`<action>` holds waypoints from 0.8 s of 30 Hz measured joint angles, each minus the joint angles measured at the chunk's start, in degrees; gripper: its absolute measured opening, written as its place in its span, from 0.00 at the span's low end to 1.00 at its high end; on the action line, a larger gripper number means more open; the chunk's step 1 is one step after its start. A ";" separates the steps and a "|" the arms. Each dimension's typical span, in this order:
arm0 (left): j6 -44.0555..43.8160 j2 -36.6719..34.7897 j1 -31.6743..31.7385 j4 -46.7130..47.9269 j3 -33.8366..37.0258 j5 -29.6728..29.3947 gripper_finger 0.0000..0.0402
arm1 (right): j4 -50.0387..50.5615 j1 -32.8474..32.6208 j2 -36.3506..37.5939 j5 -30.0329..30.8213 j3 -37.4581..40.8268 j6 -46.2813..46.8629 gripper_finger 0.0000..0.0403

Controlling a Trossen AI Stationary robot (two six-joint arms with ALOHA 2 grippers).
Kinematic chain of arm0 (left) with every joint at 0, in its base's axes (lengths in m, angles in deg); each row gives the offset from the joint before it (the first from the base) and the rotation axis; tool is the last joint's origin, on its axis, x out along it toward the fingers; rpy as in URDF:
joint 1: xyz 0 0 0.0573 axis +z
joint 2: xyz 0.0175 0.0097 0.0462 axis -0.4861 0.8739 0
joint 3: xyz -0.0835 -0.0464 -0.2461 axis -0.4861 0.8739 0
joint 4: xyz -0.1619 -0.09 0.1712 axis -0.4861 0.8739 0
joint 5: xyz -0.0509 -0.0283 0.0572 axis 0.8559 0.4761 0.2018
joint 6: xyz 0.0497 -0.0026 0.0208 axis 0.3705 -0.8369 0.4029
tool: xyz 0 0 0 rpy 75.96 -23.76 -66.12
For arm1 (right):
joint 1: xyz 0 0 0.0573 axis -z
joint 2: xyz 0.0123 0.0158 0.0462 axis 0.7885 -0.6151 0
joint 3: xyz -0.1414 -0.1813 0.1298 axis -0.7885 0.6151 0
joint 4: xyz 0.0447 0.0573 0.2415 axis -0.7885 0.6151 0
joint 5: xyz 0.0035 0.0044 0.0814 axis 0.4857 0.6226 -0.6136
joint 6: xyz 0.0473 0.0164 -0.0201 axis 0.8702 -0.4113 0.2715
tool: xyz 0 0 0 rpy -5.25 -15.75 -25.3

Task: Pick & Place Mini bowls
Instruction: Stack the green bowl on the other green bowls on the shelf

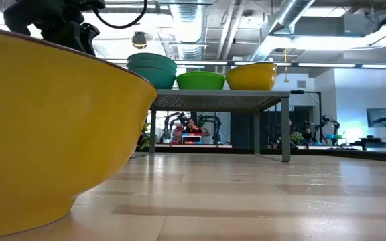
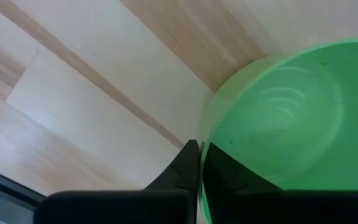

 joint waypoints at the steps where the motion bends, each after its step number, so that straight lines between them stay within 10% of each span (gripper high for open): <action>1: 0.00 0.00 0.00 -0.16 0.00 0.00 0.30 | 0.08 0.11 0.00 -0.40 0.00 -0.58 0.01; 24: 0.00 0.00 0.00 -1.71 0.00 0.00 0.30 | 11.84 16.46 -0.02 -5.10 -7.98 -26.28 0.00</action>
